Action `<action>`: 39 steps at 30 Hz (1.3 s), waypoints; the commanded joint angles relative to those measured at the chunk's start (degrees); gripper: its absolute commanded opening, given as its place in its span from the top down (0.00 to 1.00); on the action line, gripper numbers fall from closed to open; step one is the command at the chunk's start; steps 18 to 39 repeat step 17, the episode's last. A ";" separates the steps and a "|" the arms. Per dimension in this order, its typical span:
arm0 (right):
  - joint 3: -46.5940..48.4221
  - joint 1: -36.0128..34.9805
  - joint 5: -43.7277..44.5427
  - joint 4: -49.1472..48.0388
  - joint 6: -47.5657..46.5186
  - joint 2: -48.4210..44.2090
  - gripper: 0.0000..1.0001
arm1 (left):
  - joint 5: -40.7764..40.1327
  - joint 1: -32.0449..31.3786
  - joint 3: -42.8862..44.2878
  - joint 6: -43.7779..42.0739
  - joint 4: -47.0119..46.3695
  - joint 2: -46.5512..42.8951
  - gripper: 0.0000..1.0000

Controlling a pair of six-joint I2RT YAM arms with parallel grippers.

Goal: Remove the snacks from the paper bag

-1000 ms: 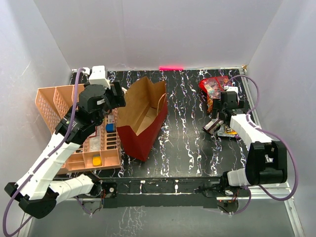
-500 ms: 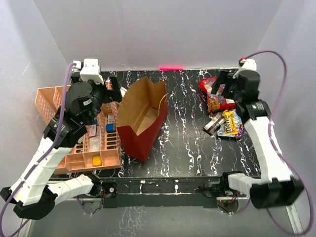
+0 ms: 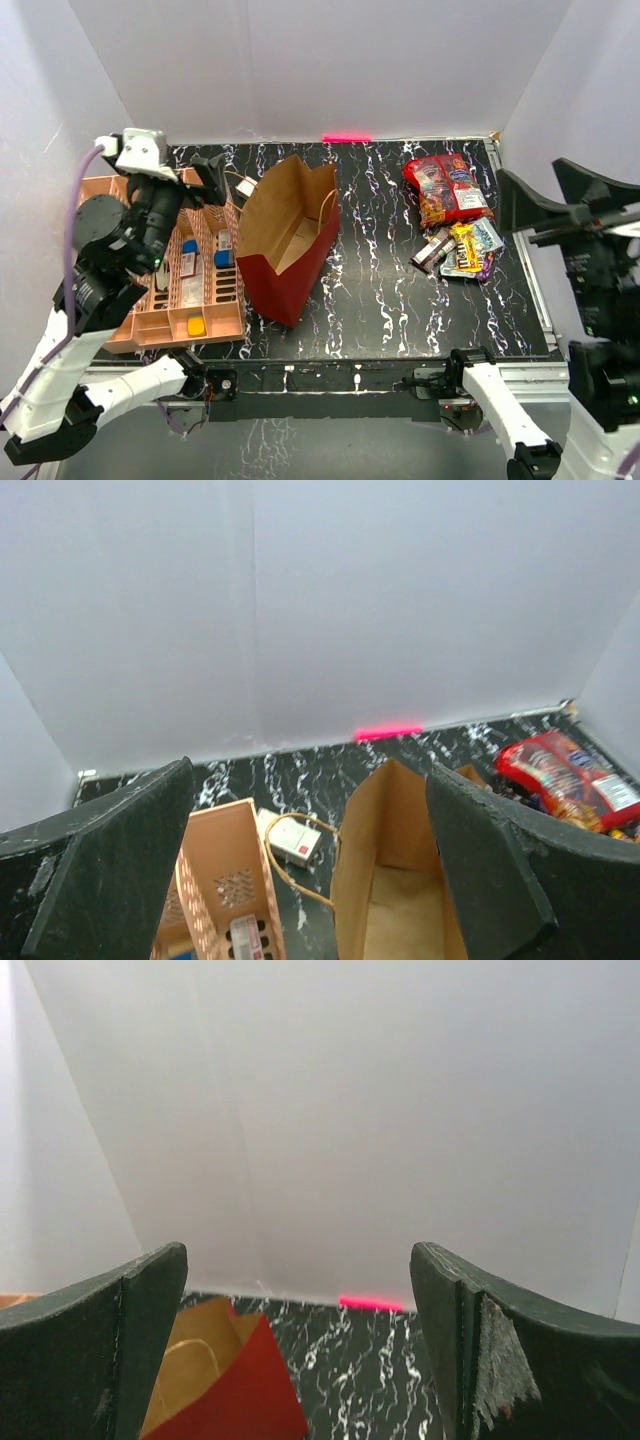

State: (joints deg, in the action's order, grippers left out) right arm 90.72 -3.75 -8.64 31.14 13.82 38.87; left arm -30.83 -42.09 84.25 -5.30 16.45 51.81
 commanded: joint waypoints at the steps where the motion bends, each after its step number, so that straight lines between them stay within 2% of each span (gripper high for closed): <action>1: 4.89 -0.09 2.96 4.76 0.02 0.83 0.02 | 4.96 -0.93 -0.83 -1.26 -7.43 -5.14 0.02; 7: 6.18 -0.09 5.43 6.31 0.82 0.96 0.02 | 8.41 -0.98 -5.31 -0.35 -11.29 -10.10 0.02; 15: 4.16 -0.11 7.47 5.24 -0.46 0.27 0.02 | 7.20 -0.98 -4.47 1.58 -10.48 -8.81 0.02; 17: 5.39 -0.02 10.22 6.43 0.58 1.19 0.02 | 7.36 -0.96 -2.91 2.15 -8.90 -7.43 0.02; 39: 5.39 -0.02 10.22 6.43 0.58 1.19 0.02 | 7.36 -0.96 -2.91 2.15 -8.90 -7.43 0.02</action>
